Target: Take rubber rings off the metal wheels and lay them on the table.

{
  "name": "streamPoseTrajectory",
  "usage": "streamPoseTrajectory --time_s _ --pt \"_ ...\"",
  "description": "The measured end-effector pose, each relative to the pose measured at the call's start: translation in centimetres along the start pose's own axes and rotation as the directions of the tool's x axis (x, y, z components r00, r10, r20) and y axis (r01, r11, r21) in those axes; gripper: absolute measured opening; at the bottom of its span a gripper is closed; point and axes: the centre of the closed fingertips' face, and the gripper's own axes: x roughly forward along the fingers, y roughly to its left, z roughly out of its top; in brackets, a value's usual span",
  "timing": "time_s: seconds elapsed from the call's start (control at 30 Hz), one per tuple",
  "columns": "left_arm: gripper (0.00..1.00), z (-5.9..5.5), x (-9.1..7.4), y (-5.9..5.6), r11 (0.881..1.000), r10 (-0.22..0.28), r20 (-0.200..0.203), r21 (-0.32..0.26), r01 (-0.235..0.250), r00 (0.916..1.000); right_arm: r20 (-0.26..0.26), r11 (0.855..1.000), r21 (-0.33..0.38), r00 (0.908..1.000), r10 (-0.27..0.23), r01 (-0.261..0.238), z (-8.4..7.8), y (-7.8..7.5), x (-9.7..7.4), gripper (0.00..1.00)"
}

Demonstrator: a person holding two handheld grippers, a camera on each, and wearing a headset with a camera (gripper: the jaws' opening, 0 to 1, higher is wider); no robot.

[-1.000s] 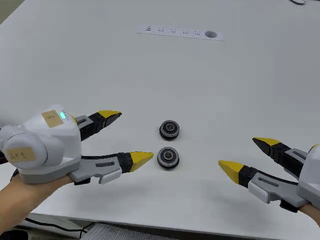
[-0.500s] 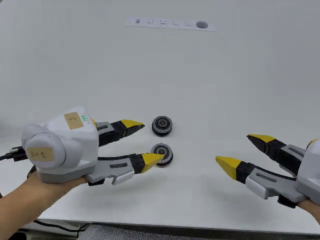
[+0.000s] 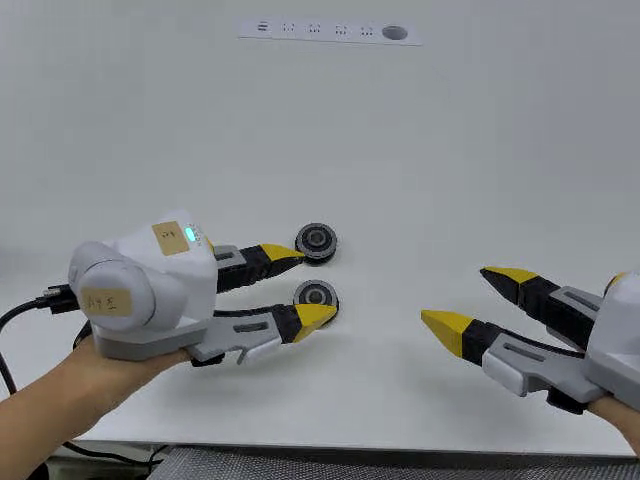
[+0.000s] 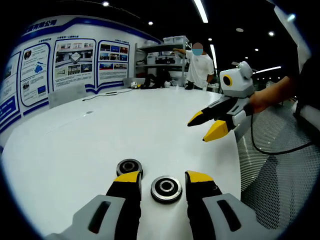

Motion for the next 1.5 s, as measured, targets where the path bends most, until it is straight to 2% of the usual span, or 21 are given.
streamPoseTrajectory --time_s 0.17,0.47,0.6,0.7,1.17,1.5 --pt "0.3 -0.3 -0.1 -0.1 1.0 -0.009 -0.02 -0.011 0.008 0.9998 0.002 1.0 0.009 1.0 -0.001 0.001 -0.1 0.0 0.1 0.48" --pt "0.26 -0.2 0.4 -0.7 1.0 -0.029 -0.036 0.003 0.029 0.9989 0.002 1.0 0.031 1.0 0.001 -0.001 -0.2 0.0 -0.1 0.45" --pt "0.25 -0.4 0.7 -1.0 0.999 -0.04 -0.06 0.011 0.041 0.9974 0.002 0.999 0.034 1.0 0.0 0.0 -0.1 0.0 -0.2 0.45" --pt "0.25 -0.7 0.6 -0.5 0.999 -0.044 -0.063 0.012 0.044 0.9971 0.001 0.999 0.036 1.0 0.0 0.0 -0.1 0.1 -0.2 0.45" --pt "0.22 -1.4 0.5 -0.4 0.998 -0.049 -0.09 0.036 0.052 0.9947 -0.003 0.999 0.042 0.9999 0.012 -0.012 -0.2 0.4 0.0 0.42" --pt "0.2 -1.6 0.6 -0.3 0.998 -0.051 -0.095 0.035 0.054 0.9942 -0.007 0.999 0.042 0.9998 0.019 -0.019 -0.2 0.7 0.0 0.42"
